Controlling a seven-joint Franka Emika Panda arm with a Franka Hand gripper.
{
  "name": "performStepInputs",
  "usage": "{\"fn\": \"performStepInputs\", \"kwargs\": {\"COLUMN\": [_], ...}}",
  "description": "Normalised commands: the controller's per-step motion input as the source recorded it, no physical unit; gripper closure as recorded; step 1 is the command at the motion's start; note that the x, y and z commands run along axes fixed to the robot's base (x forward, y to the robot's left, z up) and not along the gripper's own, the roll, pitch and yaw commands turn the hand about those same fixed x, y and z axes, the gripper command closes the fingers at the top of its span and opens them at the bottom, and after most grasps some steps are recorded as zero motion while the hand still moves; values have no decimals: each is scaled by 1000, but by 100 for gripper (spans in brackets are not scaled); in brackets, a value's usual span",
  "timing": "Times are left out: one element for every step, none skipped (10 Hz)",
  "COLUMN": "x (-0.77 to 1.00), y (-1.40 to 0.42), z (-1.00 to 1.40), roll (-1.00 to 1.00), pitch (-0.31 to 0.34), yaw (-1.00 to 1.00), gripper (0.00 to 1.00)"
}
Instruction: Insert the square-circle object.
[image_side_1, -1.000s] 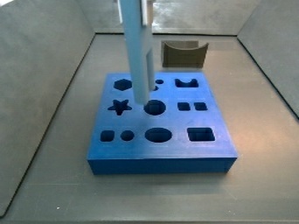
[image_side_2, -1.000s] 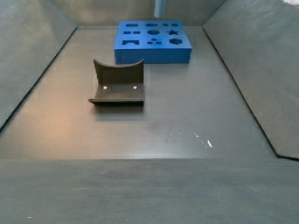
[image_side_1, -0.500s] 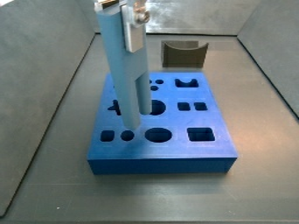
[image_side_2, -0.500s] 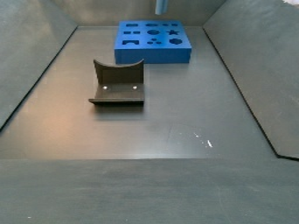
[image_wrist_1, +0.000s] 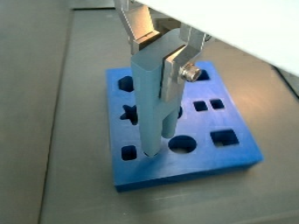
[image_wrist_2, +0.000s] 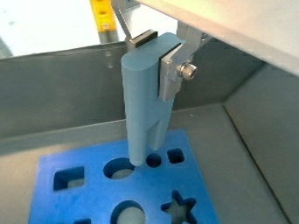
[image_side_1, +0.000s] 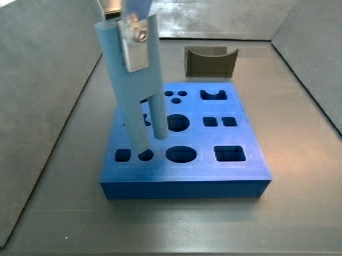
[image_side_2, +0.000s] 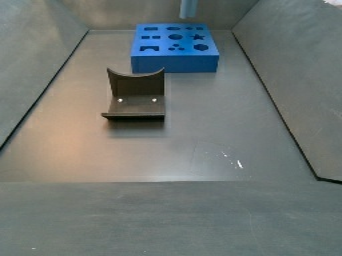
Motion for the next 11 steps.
{"fn": "performStepInputs", "kwargs": {"x": [-109, -111, -111, -117, -114, -111, -114, -80, 60, 0, 40], "y": [-51, -49, -49, -43, -29, -23, -23, -26, -43, 0, 0], "z": [-63, -57, -57, -63, -66, -66, -66, -77, 0, 0, -257], "roll": [180, 186, 186, 189, 183, 180, 180, 189, 51, 10, 246], "pitch": [60, 60, 60, 66, 67, 69, 67, 34, 0, 0, 10], "yaw": [-980, -977, -977, -974, -971, -977, -977, -960, -157, 0, 0], "gripper": [100, 100, 100, 100, 100, 100, 100, 100, 100, 100, 100]}}
